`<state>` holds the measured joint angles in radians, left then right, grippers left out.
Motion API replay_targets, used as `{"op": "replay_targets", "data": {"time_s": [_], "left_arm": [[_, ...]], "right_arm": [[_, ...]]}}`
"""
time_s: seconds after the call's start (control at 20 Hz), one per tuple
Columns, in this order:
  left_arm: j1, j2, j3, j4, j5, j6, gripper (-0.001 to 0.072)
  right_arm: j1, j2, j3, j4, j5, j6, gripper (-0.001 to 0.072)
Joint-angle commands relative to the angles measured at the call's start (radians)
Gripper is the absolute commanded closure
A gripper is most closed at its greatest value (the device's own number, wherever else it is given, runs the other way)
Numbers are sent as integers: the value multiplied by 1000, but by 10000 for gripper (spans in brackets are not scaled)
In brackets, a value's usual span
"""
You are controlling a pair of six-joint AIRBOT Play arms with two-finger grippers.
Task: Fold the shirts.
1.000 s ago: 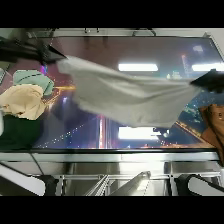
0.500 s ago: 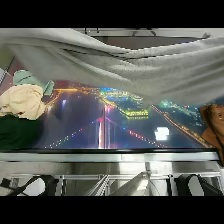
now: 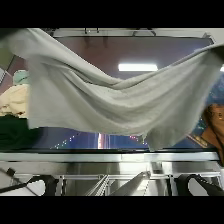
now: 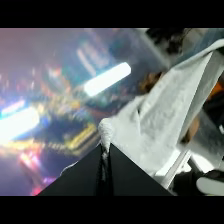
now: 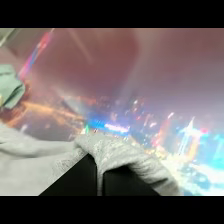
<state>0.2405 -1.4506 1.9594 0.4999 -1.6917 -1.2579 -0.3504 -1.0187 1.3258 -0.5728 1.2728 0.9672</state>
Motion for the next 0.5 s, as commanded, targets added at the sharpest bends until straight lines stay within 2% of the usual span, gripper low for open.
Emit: {"op": "replay_targets", "data": {"time_s": [0.0, 0.05, 0.1, 0.15, 0.2, 0.25, 0.3, 0.4, 0.45], "left_arm": [[-124, -243, 0, 209, 30, -7, 696], [-124, -314, 0, 206, 55, -7, 694], [-117, -366, 1, 207, 76, -7, 686], [-103, -414, 1, 207, 100, -7, 421], [-80, -451, 5, 206, 132, -7, 164], [-54, -483, 24, 207, 149, -9, -13], [-23, -509, 53, 208, 147, -9, -6], [47, -542, 97, 208, 107, -54, -5], [84, -539, 78, 209, 74, -69, -5]], "right_arm": [[124, -266, -32, -9, -162, -64, 694], [130, -326, -32, -9, -215, -64, 694], [127, -379, -32, -7, -260, -63, 660], [116, -408, -31, -6, -286, -53, 478], [94, -423, -27, -8, -298, -34, 387], [68, -425, -22, -9, -296, -24, 386], [34, -420, -19, -9, -285, -24, 386], [-49, -403, -20, -15, -183, -6, 242], [-87, -402, -21, -42, -102, 15, 242]]}}
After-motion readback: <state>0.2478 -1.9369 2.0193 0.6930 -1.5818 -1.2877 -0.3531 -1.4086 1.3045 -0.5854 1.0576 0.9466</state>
